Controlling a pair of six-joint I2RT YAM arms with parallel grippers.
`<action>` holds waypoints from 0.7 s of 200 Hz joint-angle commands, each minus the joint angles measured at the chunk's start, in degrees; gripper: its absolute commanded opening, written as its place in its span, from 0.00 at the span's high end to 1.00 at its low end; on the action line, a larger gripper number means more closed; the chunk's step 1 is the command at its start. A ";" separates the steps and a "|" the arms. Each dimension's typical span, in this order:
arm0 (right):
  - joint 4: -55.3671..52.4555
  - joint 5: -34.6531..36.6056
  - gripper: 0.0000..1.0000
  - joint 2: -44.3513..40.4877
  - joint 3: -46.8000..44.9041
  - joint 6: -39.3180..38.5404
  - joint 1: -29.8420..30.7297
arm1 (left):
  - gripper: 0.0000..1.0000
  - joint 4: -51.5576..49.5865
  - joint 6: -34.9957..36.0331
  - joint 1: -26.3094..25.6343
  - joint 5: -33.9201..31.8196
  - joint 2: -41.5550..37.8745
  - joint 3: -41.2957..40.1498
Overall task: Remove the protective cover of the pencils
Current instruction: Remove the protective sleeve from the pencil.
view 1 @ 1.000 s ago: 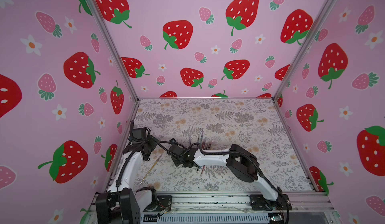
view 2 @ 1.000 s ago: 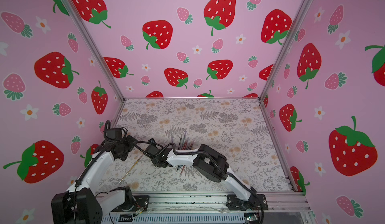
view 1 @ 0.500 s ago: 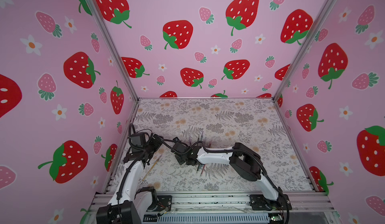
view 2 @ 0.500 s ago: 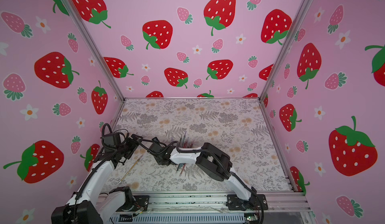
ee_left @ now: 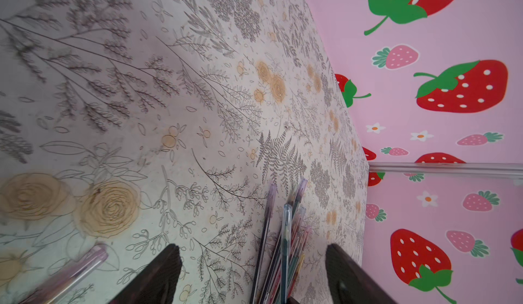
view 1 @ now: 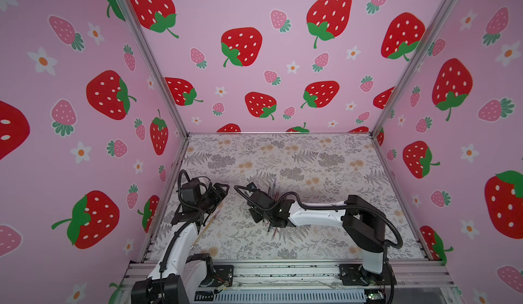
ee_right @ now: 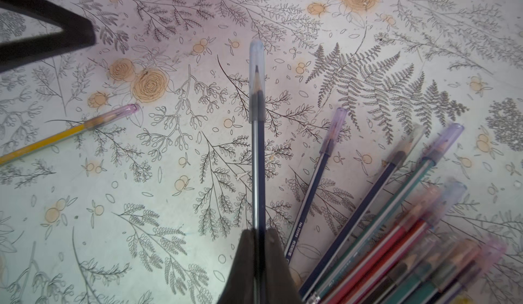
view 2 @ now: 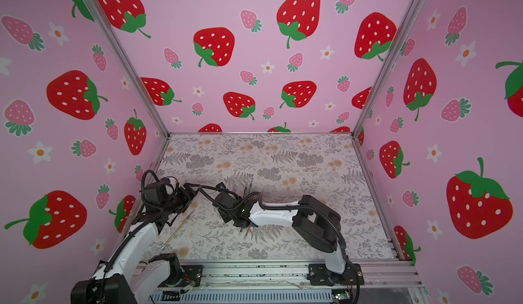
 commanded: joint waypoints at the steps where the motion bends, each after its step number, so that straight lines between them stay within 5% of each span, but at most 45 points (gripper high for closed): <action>1: 4.18 0.75 0.94 -1.78 -3.46 2.11 -0.10 | 0.17 6.36 -0.80 -4.31 0.99 2.38 -0.39; 70: 9.11 0.94 0.95 -4.63 -8.72 2.82 0.00 | 0.21 16.98 -5.04 -15.14 -3.85 10.68 -0.97; 140: 9.84 -0.01 0.95 -4.11 -7.15 1.89 0.21 | 0.36 19.22 -6.20 -16.41 -4.07 15.98 -0.03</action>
